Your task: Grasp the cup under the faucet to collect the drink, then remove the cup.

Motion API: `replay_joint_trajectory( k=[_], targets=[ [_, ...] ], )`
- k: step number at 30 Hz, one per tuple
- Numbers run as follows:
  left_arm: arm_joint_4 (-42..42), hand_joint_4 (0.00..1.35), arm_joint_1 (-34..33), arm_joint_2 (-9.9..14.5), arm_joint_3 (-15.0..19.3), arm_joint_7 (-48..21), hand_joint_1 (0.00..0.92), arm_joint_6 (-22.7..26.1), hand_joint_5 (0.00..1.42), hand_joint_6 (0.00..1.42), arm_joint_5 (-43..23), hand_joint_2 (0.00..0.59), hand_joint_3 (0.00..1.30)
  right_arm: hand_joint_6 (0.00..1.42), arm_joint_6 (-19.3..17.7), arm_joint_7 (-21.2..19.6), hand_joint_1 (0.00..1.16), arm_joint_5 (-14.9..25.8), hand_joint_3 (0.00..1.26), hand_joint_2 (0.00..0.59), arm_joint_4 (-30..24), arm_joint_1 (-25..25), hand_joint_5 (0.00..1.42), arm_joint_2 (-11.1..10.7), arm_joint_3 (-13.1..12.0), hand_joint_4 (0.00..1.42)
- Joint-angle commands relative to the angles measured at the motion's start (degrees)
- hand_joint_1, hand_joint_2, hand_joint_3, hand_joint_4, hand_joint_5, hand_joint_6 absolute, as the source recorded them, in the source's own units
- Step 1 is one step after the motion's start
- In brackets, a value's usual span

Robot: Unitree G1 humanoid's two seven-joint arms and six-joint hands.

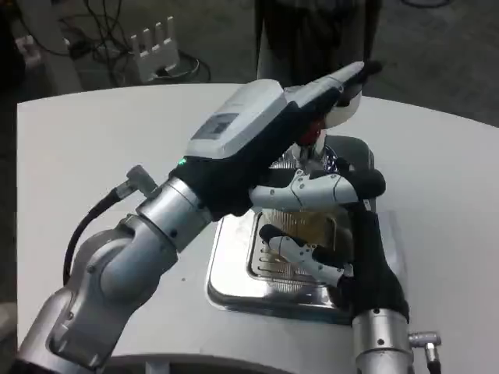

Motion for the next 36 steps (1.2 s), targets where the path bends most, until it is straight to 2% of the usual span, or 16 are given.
replay_joint_trajectory(
  k=[1,12,36],
  targets=[
    [1.61,0.10,0.51,1.16,-2.09,-1.09,0.000,-0.16,0.21,0.16,3.16,0.096,0.10,0.18,0.50,-0.91,0.86,0.46,0.08,0.141,0.98,-0.26,0.13,1.47,-0.22,0.10],
    [1.12,0.11,1.02,3.18,-2.56,0.02,0.000,-2.18,0.22,0.16,5.86,0.095,0.11,0.18,0.54,-1.31,0.85,0.48,0.09,0.147,1.64,-0.14,0.13,1.70,0.13,0.11],
    [-1.93,0.11,2.26,6.01,-2.84,-0.54,0.000,-2.67,0.22,0.17,7.98,0.097,0.11,0.20,0.60,-1.96,0.85,0.58,0.09,0.155,3.08,-1.19,0.13,2.41,0.65,0.11]
  ],
)
